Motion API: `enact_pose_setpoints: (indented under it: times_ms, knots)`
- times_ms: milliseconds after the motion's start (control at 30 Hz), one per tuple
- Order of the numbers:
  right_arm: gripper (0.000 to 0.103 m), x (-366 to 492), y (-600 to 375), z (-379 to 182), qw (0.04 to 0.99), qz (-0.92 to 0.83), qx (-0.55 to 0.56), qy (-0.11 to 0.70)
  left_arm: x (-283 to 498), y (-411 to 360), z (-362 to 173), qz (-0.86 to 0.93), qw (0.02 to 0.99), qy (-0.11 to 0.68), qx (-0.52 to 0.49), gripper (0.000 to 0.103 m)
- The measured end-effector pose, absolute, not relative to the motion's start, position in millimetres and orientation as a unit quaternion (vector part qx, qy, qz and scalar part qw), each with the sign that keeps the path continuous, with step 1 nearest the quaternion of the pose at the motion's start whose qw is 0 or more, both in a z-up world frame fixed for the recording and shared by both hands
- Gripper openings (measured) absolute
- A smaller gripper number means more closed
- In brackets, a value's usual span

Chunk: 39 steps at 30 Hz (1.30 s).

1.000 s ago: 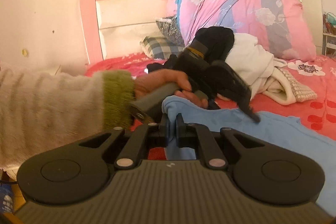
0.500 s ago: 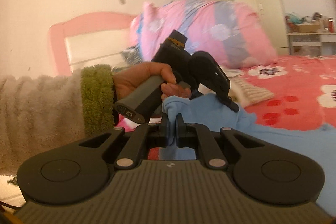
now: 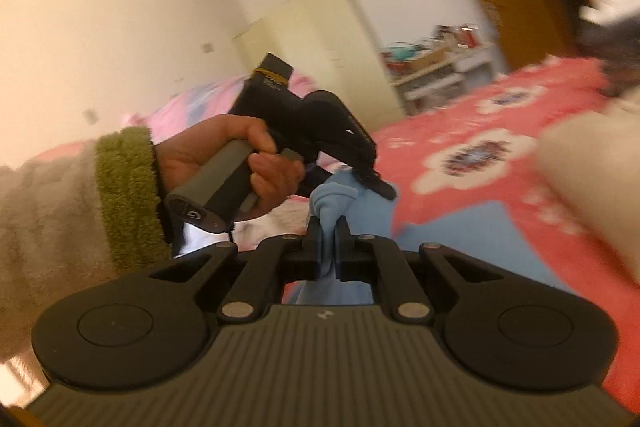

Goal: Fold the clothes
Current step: 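Lift the T-shirt with both grippers and fold it in half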

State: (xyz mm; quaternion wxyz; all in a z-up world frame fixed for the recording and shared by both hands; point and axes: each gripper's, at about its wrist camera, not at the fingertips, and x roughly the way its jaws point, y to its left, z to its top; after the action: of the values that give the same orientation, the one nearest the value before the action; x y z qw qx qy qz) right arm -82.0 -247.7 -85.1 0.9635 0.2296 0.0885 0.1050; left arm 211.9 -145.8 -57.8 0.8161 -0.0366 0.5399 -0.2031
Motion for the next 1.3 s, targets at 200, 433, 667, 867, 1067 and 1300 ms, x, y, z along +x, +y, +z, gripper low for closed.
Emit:
enact_pose_setpoints:
  times_ms: [200,433,667,867,1067,1300]
  knots:
    - [0.004,-99,-288,-121,0.955,0.037,0.277,0.102,195,-200,-82,-0.215,0.815,0.537,0.042,0.018]
    - [0.004,-109,-314,-162,0.914,0.007,0.379,0.146,146,-175,-39,-0.284,0.835,0.472,0.009,0.046]
    - [0.004,-109,-319,-163,0.889,0.038,0.432,0.147,48,-85,-4,-0.312,0.839,0.434,0.103,0.048]
    - [0.004,-114,-319,-149,0.891,0.048,0.426,0.146,-35,-38,-62,-0.282,0.839,0.431,0.174,0.046]
    - [0.004,-133,-324,-152,0.893,0.022,0.414,0.176,-61,-16,-93,-0.257,0.867,0.407,0.13,0.045]
    - [0.004,-133,-322,-143,0.897,0.017,0.41,0.165,-77,-24,-98,-0.248,0.887,0.355,0.16,0.015]
